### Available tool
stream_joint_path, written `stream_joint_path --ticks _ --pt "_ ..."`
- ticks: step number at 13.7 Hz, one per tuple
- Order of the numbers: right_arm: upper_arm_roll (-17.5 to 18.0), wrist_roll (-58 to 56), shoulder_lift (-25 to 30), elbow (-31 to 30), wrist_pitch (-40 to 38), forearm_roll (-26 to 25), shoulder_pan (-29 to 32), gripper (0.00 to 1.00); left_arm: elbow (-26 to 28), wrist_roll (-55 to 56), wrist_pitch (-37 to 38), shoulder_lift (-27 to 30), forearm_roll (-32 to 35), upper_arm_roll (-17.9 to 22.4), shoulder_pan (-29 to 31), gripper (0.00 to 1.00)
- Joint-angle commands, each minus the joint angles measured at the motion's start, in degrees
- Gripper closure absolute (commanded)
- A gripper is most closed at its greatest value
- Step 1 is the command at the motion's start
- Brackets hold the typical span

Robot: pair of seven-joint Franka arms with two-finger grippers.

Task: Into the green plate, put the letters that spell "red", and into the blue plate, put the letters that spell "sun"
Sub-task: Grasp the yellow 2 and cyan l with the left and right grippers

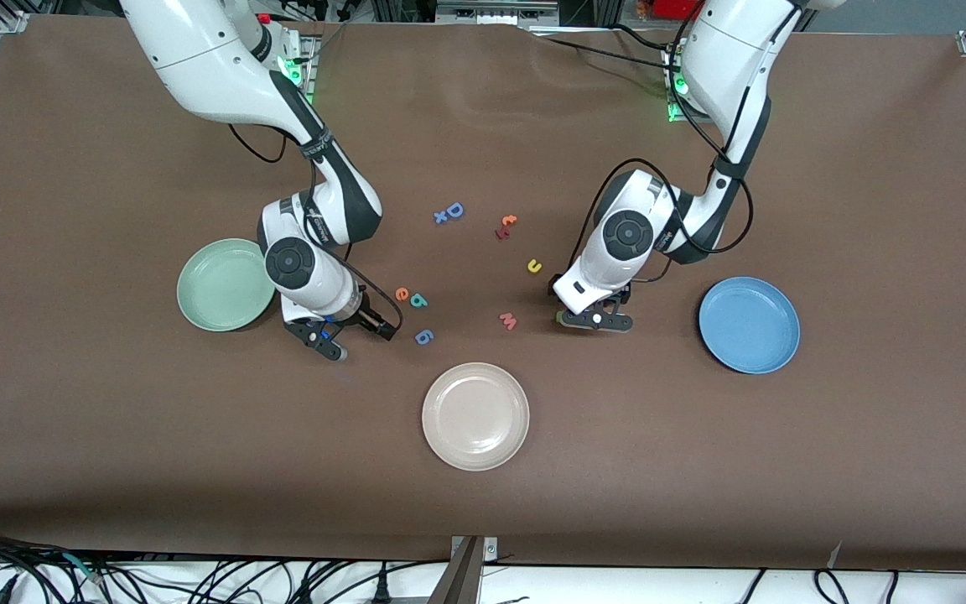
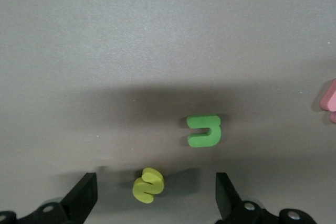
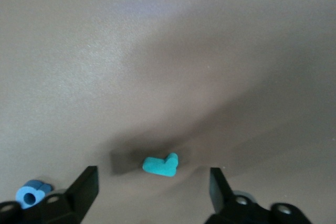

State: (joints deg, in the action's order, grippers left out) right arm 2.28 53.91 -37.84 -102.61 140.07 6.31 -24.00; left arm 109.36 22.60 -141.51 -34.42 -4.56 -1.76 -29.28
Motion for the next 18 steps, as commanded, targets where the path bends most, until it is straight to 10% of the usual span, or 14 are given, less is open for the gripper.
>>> stream_joint_path --ticks 1,4,11,18 --pt "-0.17 -0.3 -0.83 1.27 -1.47 0.37 -0.17 0.24 0.24 1.3 -0.79 0.06 1.13 0.53 -0.51 0.05" --pt "-0.17 -0.39 -1.27 1.27 -1.47 0.28 -0.17 0.4 2.87 1.3 -5.08 0.32 3.59 0.53 -0.43 0.1" --pt "-0.26 -0.65 -1.62 1.27 -1.55 0.11 -0.17 0.44 5.59 2.97 -5.36 2.69 3.68 0.44 -0.51 0.11" --pt "-0.43 -1.88 -1.71 2.06 -1.38 -2.17 -0.09 0.48 6.48 2.97 -5.45 3.48 3.68 0.44 -0.6 0.44"
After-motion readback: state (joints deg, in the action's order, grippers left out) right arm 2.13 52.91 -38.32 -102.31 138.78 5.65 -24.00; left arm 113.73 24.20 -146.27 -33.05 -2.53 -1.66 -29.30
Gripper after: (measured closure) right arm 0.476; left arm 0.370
